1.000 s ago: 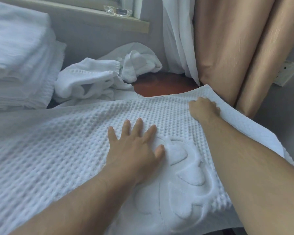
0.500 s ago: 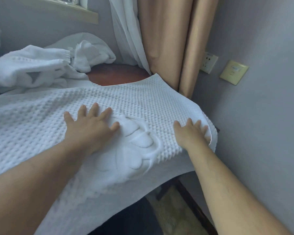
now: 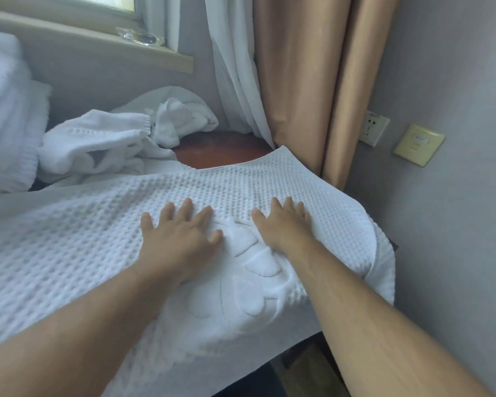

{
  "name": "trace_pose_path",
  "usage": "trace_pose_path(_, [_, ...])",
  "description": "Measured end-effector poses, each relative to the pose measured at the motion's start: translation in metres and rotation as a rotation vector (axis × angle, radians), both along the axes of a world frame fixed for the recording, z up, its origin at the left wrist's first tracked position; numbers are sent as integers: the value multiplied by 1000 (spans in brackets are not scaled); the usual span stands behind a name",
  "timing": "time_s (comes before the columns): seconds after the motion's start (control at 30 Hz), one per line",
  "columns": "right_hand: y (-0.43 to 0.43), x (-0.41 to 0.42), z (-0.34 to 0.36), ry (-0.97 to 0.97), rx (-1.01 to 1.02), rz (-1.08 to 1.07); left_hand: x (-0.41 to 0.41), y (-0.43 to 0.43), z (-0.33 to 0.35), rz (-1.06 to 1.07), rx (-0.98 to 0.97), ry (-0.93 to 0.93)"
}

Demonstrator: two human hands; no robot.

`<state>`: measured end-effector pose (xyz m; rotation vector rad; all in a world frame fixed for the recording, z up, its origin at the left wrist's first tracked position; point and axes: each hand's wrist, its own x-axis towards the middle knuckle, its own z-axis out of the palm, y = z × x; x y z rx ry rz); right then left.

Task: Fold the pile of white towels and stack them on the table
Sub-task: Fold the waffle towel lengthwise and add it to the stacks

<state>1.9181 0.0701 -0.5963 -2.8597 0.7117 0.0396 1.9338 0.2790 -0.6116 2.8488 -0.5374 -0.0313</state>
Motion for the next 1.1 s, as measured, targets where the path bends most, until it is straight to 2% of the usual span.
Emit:
trace_pose_path(0.07, [7,12,2,-5,2,2,6,6,10,-34,-55,-5])
trace_pose_path(0.17, [28,33,9,-37,1,66,23,35,29,-27,-352,63])
trace_pose_path(0.23, [52,47,13,-70,3,136,33,69,37,50,-431,-9])
trace_pose_path(0.37, [127,70,20,-168,31,346,36,147,40,202,-315,-181])
trace_pose_path(0.5, [206,54,20,-360,122,576,27,209,38,296,-119,-235])
trace_pose_path(0.6, [245,38,14,-270,221,707,19,248,39,403,11,-214])
trace_pose_path(0.67, [258,32,11,-237,233,787,15,275,42,511,57,-136])
trace_pose_path(0.73, [262,28,8,-239,229,867,14,293,45,549,1,-16])
trace_pose_path(0.8, [261,26,5,-223,227,918,12,298,48,509,-70,16])
trace_pose_path(0.93, [254,20,0,-224,235,959,1,292,55,267,-184,-82])
trace_pose_path(1.0, [251,17,-1,-234,207,966,-5,290,59,211,-268,-101])
trace_pose_path(1.1, [251,11,4,-206,120,944,-13,288,67,212,-199,-186])
